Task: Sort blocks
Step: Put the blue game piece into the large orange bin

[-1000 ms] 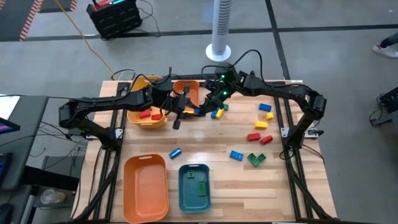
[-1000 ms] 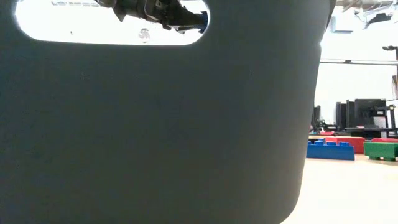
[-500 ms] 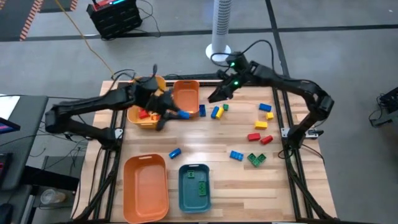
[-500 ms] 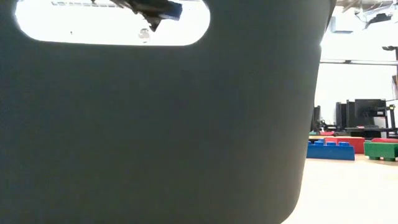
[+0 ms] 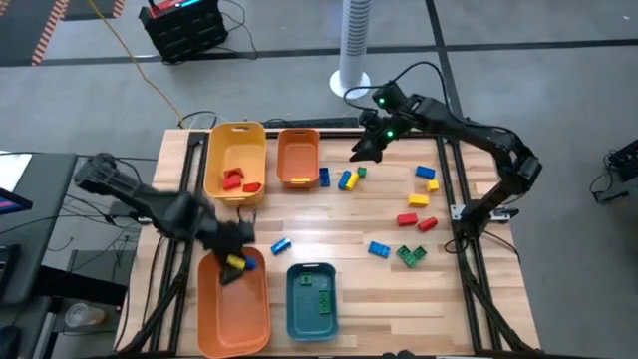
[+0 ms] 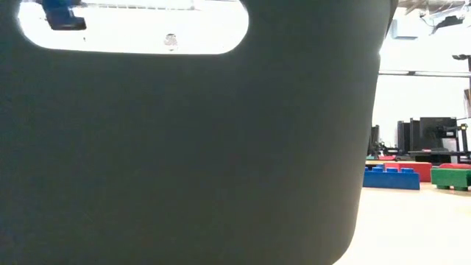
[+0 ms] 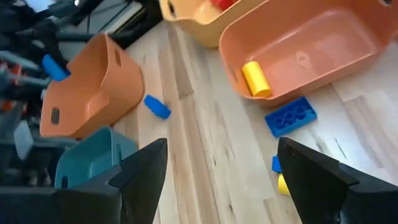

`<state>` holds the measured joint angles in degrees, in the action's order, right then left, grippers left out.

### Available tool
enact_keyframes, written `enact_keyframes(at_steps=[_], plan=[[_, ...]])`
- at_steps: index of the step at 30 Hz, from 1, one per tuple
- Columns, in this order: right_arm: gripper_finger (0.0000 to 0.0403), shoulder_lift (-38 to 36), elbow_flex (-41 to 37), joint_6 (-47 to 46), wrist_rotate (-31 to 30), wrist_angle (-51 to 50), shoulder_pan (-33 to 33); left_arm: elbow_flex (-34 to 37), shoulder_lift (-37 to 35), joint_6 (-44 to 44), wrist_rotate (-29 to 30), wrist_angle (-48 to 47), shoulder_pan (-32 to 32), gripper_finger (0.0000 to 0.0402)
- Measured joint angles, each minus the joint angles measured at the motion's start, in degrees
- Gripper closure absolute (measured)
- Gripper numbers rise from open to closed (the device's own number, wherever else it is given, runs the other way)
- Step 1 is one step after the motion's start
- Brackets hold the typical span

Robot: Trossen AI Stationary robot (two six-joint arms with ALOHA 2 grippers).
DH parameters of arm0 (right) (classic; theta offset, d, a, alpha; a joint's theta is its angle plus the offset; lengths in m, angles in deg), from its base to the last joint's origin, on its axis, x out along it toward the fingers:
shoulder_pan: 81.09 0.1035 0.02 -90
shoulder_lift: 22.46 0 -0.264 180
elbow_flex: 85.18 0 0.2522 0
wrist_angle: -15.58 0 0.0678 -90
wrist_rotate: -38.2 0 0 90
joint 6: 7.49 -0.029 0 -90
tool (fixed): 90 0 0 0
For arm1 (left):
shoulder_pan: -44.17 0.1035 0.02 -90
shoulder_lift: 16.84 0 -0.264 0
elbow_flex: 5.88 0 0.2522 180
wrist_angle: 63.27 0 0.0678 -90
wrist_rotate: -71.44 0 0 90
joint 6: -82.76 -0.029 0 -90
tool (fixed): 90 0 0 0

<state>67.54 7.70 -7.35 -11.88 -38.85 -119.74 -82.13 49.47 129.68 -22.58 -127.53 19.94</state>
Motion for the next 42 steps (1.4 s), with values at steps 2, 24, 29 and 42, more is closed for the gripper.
enact_keyframes(at_steps=[2, 24, 29, 42], plan=[[0.0092, 0.0, 0.0, 1.38, 0.0, -1.0, 0.85, 1.06, 1.5, 7.89, 0.77, 0.64, -4.55, 0.0325], [0.0092, -0.02, 0.0, 2.91, -1.55, -5.08, 6.82, 1.6, 26.2, 34.33, -5.48, 1.76, -16.86, 0.0325], [0.0092, -0.02, -0.02, 2.43, -1.6, -5.62, 7.19, 1.63, 26.23, 35.43, -5.79, 2.5, -16.62, 0.0237], [0.0092, -0.02, -0.02, 1.38, -2.9, -5.41, 7.57, -1.15, 10.85, 34.53, -1.87, -0.65, -10.74, 0.016]])
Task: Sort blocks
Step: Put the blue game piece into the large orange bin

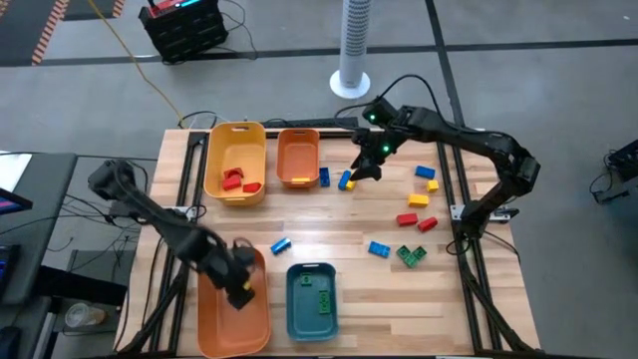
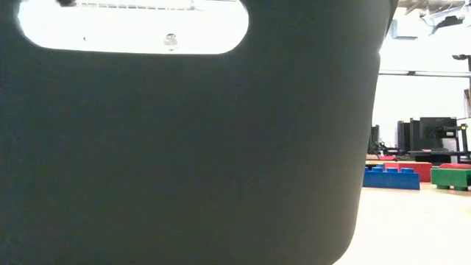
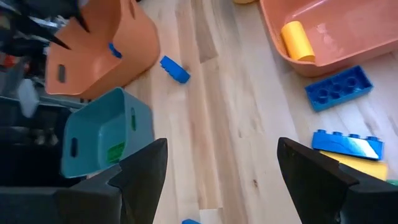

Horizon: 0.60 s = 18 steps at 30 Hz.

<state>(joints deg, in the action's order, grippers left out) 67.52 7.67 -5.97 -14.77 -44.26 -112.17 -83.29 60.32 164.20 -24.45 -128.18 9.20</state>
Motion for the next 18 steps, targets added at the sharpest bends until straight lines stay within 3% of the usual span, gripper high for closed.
enact_keyframes(at_steps=[4, 9, 13, 18], plan=[[0.0092, 0.0, -0.02, -0.15, -1.33, 0.77, 0.76, -3.04, -4.59, -6.83, 2.78, -4.14, 6.27, 0.0169], [0.0092, 0.0, -0.02, -4.7, -2.36, 6.85, 1.51, -7.01, -4.66, -23.07, 5.68, -10.69, 18.87, 0.0185], [0.0092, -0.34, -0.03, -6.03, -4.84, 8.37, 2.16, -7.81, -2.14, -35.26, 3.81, -9.05, 29.74, 0.0195], [0.0092, -5.6, -1.41, -5.12, -12.8, 5.97, 2.58, -7.95, 2.34, -42.68, -1.3, -1.26, 38.2, 0.0198]])
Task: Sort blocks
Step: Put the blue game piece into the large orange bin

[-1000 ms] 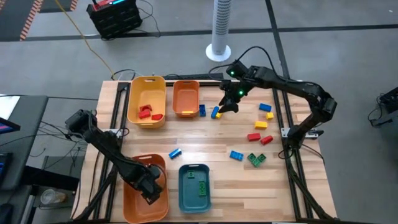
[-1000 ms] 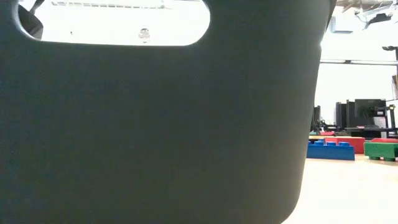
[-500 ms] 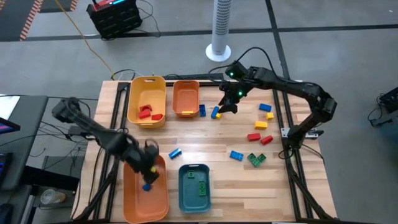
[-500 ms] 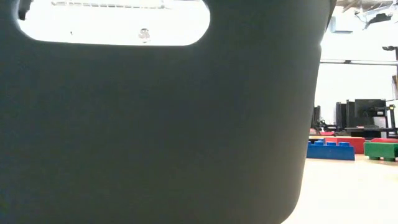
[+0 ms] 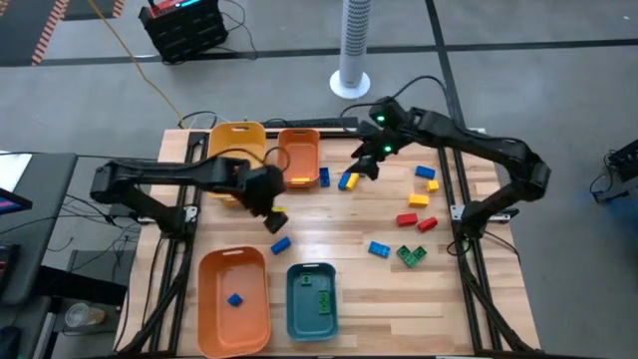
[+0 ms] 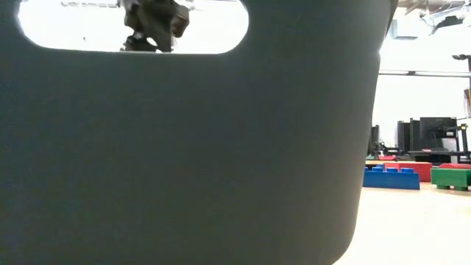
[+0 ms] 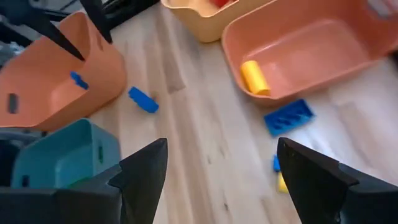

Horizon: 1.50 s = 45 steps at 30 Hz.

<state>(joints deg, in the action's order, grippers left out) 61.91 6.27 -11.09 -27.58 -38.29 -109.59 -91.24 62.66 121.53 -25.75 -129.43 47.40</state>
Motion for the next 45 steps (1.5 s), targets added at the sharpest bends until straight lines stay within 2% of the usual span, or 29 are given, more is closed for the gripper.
enact_keyframes(at_steps=[4, 7, 9, 13, 16, 20, 31, 39, 45], plan=[[0.0092, -7.51, -3.68, -0.37, -5.63, -0.08, -0.88, -1.71, 6.47, -3.71, -4.88, -0.91, 1.41, 0.0198], [0.0092, -12.56, -6.63, -1.35, -7.61, -0.13, -2.01, -6.62, 13.16, -5.7, -6.25, -5.39, 1.12, 0.0198], [0.0092, -15.25, -8.7, -2.32, -8.02, -0.25, -2.9, -11.53, 17.68, -7.14, -5.79, -9.5, 0.49, 0.0198], [0.0092, -18.9, -12.23, -3.33, -8.04, -0.32, -4.36, -21.26, 25.71, -9.03, -0.64, -17.56, -1.94, 0.0198], [0.0092, -20.34, -13.59, -3.44, -8.03, -0.93, -4.7, -23.81, 28.88, -8.16, 0.23, -18.29, -3.62, 0.0198], [0.0092, -21.1, -14.23, -3.03, -7.95, -1.27, -3.78, -22.82, 30.31, -5.42, 1.83, -16.83, -5.75, 0.0198], [0.0092, -21.11, -14.26, -2.42, -7.87, -1.05, -0.07, -13.55, 30.37, 3.97, 4.06, -13.21, -9.49, 0.0198], [0.0092, -21.08, -14.26, -2.57, -7.83, -1.01, 1.21, -12.43, 30.28, 3.46, 6.07, -12.14, -9.38, 0.0198], [0.0092, -21.08, -14.26, -2.84, -7.78, -1.01, 1.19, -8.05, 30.36, 3.97, 3.81, -7.82, -8.65, 0.0198]])
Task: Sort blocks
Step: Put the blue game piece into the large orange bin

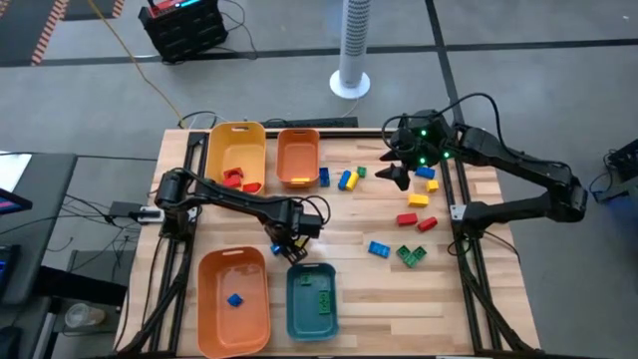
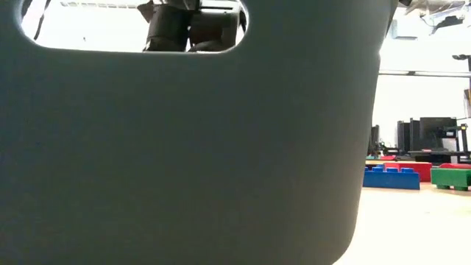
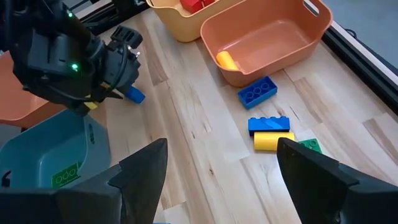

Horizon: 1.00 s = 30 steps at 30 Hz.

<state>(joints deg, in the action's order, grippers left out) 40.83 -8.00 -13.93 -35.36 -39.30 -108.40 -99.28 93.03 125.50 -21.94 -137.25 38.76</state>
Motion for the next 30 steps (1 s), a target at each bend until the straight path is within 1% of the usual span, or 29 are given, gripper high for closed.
enact_keyframes(at_steps=[7, 11, 13, 15, 19, 23, 26, 30], plan=[[0.0092, 0.0, 0.0, 0.35, 0.01, 0.01, -0.02, 3.8, -0.03, -0.46, -2.31, 3.38, 0.12, 0.0198], [0.0092, 0.0, 0.0, 0.89, 0.03, 0.14, -0.09, 4.87, -0.07, -0.94, -2.35, 4.13, 0.63, 0.0206], [0.0092, 0.0, 0.0, 1.05, 0.03, 0.53, -0.09, 5.03, 0.0, -2.68, -2.33, 4.13, 0.74, 0.0219], [0.0092, 0.0, 0.0, 1.38, 0.03, 0.68, -0.1, 5.03, -0.02, -5.23, -2.22, 4.82, 0.79, 0.0241], [0.0092, 0.02, 0.0, 1.82, 0.01, 0.72, -0.24, 5.01, -0.02, -8.6, -2.15, 4.57, 0.76, 0.0316], [0.0092, 0.02, 0.0, 1.97, 0.0, 0.98, -0.77, 4.99, -0.39, -11.5, -2.33, 4.04, 1.48, 0.032], [0.0092, 0.02, 0.0, 2.06, -0.01, 0.98, -1.33, 4.36, -2.92, -10.81, -1.52, 2.47, 3.43, 0.032], [0.0092, 0.02, 0.0, 2.24, -0.03, 0.94, -2.16, 2.9, -10.9, -8.06, 3.7, 2.16, 5.13, 0.032]])
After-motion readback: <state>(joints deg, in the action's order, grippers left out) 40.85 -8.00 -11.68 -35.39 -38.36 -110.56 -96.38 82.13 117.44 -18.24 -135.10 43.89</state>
